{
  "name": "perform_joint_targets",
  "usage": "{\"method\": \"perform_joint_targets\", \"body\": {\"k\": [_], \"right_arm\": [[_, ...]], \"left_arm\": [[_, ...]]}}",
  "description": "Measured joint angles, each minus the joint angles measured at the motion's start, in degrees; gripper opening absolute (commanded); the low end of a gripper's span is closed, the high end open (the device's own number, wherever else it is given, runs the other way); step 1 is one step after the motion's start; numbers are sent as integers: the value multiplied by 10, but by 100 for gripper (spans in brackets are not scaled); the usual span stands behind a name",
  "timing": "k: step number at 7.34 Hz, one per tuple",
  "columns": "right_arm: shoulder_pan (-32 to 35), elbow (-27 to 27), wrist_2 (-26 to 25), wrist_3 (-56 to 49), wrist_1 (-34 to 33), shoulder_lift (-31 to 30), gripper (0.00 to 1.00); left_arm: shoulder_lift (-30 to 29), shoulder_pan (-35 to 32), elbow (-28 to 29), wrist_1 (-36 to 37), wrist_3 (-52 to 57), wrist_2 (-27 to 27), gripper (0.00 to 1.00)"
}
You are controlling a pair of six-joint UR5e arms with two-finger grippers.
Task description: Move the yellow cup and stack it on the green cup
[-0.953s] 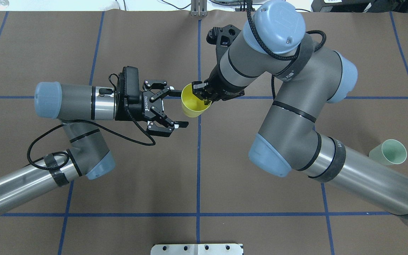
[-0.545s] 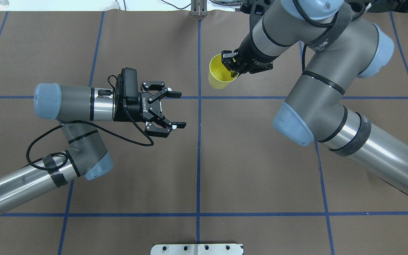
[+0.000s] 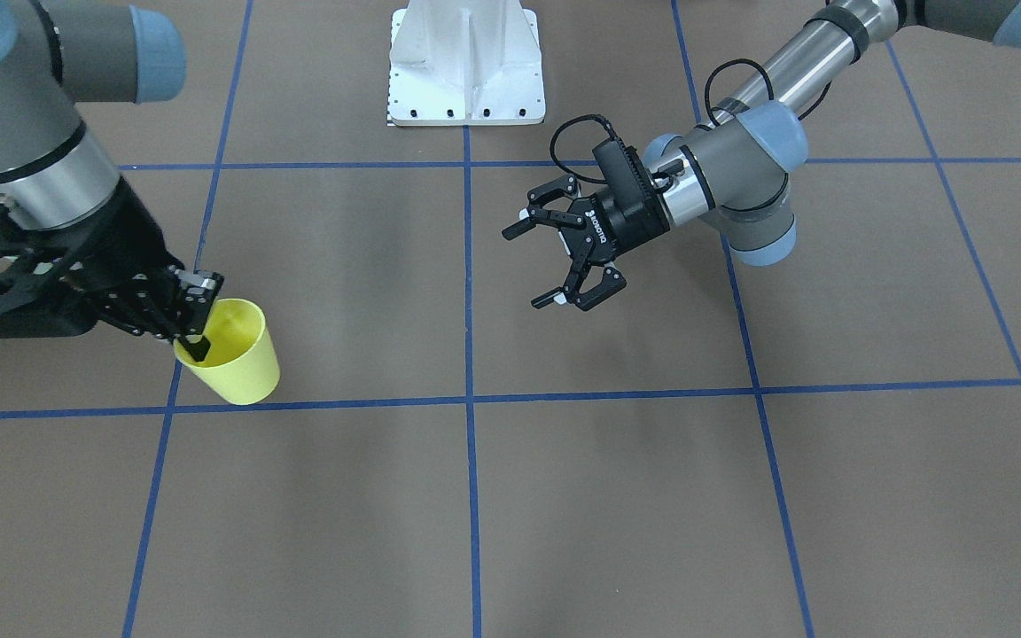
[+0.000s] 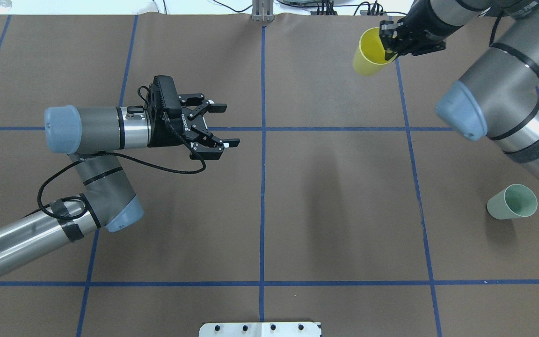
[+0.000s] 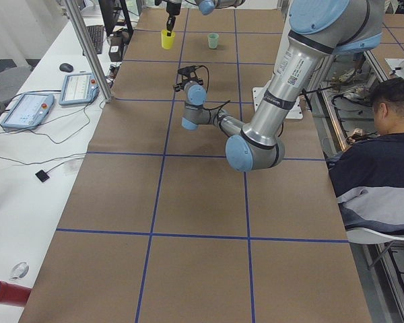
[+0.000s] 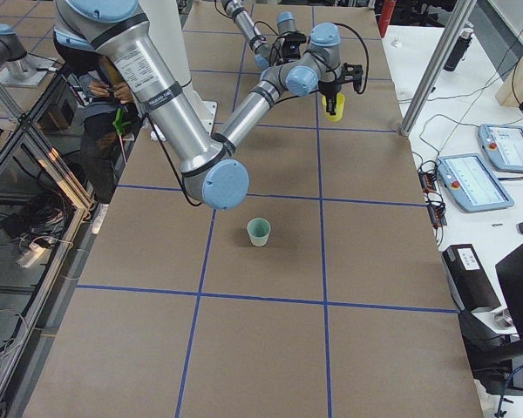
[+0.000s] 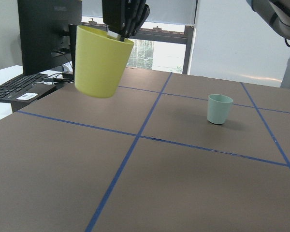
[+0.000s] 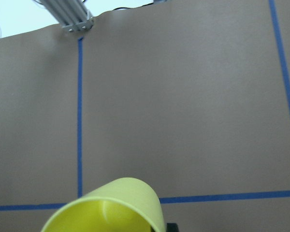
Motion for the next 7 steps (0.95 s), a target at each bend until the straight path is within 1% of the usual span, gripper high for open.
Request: {"method": "perform_joint_targets", "body": {"k": [2, 5, 7], "right_arm": [[50, -4, 20, -79, 0, -46, 0], [101, -7, 48, -175, 0, -99, 0], [119, -2, 68, -212, 3, -123, 0]], "left_arm": [[15, -49, -2, 96, -5, 27, 100], [66, -127, -2, 245, -1, 27, 100], [94, -171, -2, 380, 22, 23, 100]]}}
